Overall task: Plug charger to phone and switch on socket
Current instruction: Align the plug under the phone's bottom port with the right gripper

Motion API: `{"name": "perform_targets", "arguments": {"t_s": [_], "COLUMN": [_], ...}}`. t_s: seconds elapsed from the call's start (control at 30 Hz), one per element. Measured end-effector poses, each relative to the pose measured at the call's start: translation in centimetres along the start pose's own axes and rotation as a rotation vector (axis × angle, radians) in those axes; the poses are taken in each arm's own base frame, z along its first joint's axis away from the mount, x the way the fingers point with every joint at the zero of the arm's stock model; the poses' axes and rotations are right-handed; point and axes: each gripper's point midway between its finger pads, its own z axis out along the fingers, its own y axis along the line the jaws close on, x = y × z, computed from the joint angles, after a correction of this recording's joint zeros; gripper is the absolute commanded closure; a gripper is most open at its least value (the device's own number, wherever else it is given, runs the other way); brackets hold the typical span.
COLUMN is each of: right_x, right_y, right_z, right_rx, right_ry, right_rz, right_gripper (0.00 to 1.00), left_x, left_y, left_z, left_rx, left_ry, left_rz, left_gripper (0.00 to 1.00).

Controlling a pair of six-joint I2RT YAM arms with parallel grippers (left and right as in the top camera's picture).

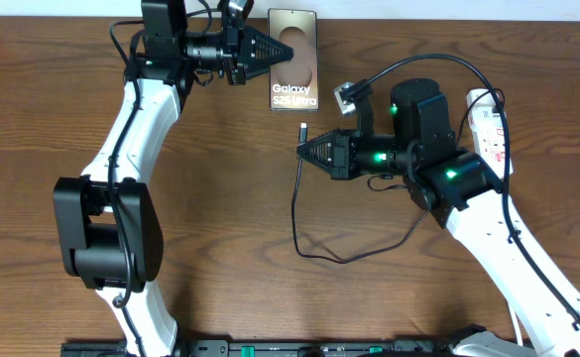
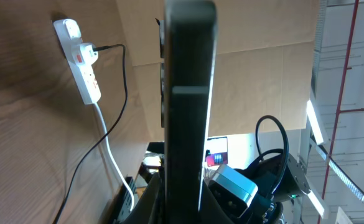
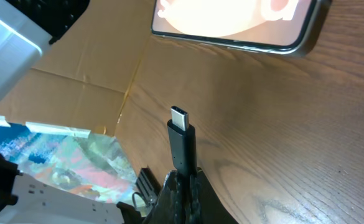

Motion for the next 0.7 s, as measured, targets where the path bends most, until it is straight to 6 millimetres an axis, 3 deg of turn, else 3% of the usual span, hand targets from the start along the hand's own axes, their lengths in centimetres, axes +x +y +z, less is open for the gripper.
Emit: {"name": "perform_targets", "arguments": {"t_s": [0.7], "right_x": [-0.2], "right_y": [-0.9], "right_z": [0.6], "right_rx": [0.084], "right_ry": [-0.033], "right_rz": [-0.002], "right_gripper": [0.99], "left_x": [0.5], "left_y": [-0.1], "left_z": [1.0], "left_rx": [0.005], "left_ry": [0.023], "left_rz": [0.047], "left_gripper": [0.93]}}
